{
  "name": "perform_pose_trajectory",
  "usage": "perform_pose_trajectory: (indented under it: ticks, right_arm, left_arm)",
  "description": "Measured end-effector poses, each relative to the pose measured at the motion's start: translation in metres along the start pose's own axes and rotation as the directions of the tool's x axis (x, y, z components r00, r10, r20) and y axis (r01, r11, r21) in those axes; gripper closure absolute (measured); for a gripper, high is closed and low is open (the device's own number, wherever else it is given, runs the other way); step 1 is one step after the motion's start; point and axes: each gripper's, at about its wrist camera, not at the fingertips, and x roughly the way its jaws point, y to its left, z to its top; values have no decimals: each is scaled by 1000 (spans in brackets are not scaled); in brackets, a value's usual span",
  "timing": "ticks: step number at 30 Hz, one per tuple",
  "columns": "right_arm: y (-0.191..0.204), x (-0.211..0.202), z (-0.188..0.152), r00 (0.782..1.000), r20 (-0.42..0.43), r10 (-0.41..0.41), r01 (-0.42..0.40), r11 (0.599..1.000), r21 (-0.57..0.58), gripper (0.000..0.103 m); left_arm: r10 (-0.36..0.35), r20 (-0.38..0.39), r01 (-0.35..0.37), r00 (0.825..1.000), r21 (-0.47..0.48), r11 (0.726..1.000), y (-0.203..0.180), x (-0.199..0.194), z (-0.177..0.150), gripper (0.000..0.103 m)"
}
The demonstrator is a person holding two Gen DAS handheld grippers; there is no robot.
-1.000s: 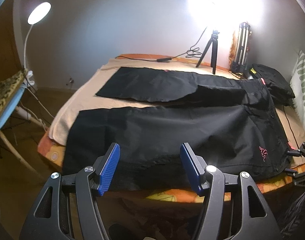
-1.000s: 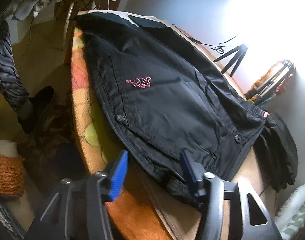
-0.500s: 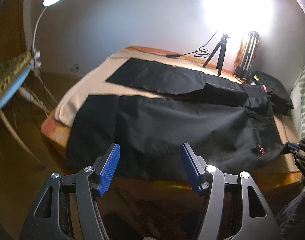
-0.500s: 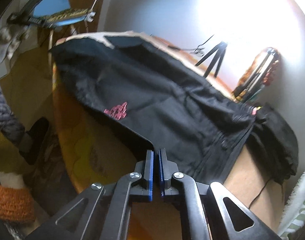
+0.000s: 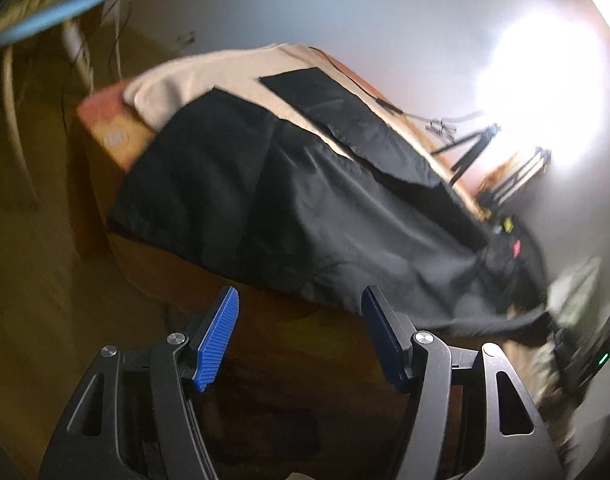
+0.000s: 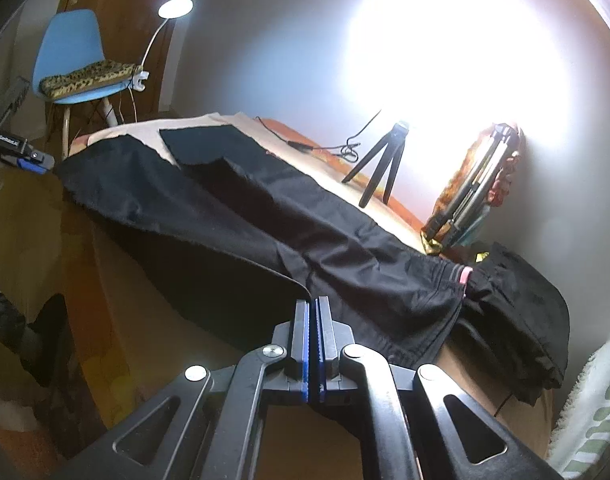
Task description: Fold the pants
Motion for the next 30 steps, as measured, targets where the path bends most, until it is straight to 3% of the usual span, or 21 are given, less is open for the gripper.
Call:
perform_pose_trajectory:
  ticks: [6, 14, 24, 30]
  right_arm:
    - [-1, 6, 0, 1000, -11, -6, 6, 1000, 2, 103]
    - [-5, 7, -4, 1000, -17, -11, 11, 1000, 15, 103]
    - [-5, 1, -8, 1000, -8, -7, 7, 1000, 17, 103]
    - [-5, -2, -12, 1000, -11, -10, 10, 1000, 24, 103]
  left_arm:
    - [-75, -33, 72, 997, -79, 994, -2, 21, -5, 39]
    - [-142, -19, 138, 990, -148, 979, -2, 31, -4, 39]
    - [-84, 74, 100, 994, -238, 966, 21, 31, 14, 39]
    - [-31, 154, 66, 988, -227, 972, 22, 20, 28, 42]
